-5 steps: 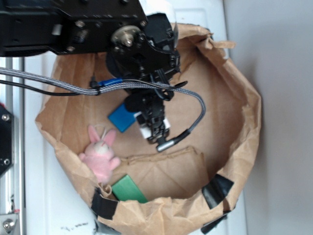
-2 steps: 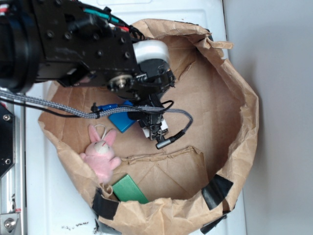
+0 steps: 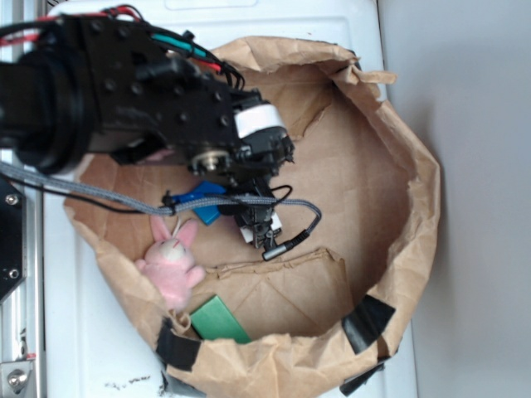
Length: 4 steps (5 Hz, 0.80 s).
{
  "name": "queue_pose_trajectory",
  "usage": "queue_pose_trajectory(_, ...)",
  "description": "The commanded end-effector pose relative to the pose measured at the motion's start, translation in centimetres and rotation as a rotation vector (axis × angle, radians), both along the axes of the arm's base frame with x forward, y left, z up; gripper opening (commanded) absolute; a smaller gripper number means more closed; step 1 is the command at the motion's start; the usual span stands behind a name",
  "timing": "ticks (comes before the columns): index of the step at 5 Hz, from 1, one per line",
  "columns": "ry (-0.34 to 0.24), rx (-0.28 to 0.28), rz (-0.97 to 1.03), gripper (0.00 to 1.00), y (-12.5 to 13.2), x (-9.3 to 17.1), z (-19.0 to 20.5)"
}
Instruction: Grab the blue block.
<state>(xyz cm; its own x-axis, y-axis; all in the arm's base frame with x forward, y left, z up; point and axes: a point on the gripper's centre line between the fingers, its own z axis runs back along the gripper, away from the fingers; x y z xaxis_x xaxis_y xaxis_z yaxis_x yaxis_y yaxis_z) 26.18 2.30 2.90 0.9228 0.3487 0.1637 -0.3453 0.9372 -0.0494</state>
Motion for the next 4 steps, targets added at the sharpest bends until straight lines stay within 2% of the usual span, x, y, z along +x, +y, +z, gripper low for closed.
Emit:
queue_pose_trajectory(1, -0.029, 0.062, 0.006, 1.00, -0.50, 0.11, 0.52)
queue_pose_trajectory(2, -0.027, 0.094, 0.026, 1.00, -0.74, -0.03, 0.16)
queue_pose_trajectory(3, -0.050, 0.093, 0.029, 0.04, -1.01, -0.01, 0.15)
queue_pose_trajectory(4, -0.067, 0.090, 0.050, 0.00, -0.99, 0.28, 0.54)
